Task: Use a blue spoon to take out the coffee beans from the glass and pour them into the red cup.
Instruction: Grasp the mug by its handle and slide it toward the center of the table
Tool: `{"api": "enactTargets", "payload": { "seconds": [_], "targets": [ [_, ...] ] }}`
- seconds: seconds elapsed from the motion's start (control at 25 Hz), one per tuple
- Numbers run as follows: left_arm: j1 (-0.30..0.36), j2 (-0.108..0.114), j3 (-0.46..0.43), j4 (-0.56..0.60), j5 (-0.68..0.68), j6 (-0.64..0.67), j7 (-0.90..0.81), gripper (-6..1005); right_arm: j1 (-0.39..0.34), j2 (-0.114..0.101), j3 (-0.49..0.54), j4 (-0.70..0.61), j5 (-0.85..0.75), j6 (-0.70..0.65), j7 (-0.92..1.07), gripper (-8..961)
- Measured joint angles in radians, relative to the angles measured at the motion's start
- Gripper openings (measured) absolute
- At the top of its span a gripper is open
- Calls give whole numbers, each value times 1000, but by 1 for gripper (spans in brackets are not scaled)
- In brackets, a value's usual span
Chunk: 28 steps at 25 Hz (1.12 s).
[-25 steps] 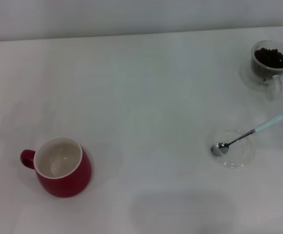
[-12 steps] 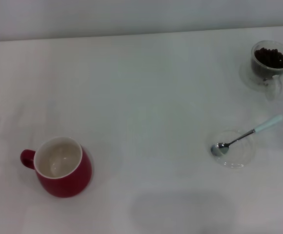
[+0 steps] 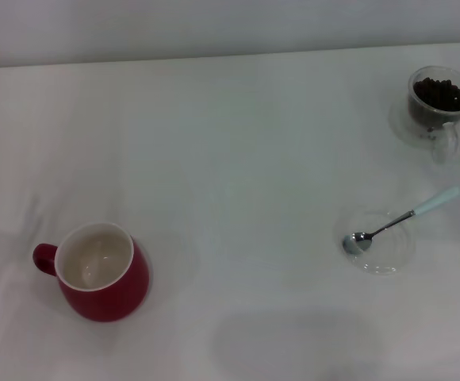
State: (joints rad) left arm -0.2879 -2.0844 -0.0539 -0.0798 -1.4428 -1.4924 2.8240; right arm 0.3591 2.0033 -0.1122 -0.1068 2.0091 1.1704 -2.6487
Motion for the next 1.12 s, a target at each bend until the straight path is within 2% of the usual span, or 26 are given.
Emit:
{"api": "enactTargets", "payload": {
  "seconds": [0.12,0.16,0.2,0.36,0.6,0.8,1.12],
  "targets": [
    [56,-1,0,0,45,-48,0,629,-3,0,0,-1,-1,-1,0,866],
    [56,-1,0,0,45,-48,0,628,-5,0,0,-2,-1,-4,0,866],
    [98,-1,1,1,79,-101,0,626,-6,-1,1,-5,-1,-7,0,865],
    [174,0,2,7,149,-179,0,619,-7,-1,2,-11,-1,-21,0,865],
    [231,1,2,7,211,-155,0,609,-6,-2,-1,-11,-2,-34,0,865],
    [236,2,5,7,248,-79,0,600,-3,-1,-1,-11,-3,-44,0,866],
    [189,3,3,7,314,64,0,587,-3,0,-3,-6,-3,-43,2,865]
  ]
}}
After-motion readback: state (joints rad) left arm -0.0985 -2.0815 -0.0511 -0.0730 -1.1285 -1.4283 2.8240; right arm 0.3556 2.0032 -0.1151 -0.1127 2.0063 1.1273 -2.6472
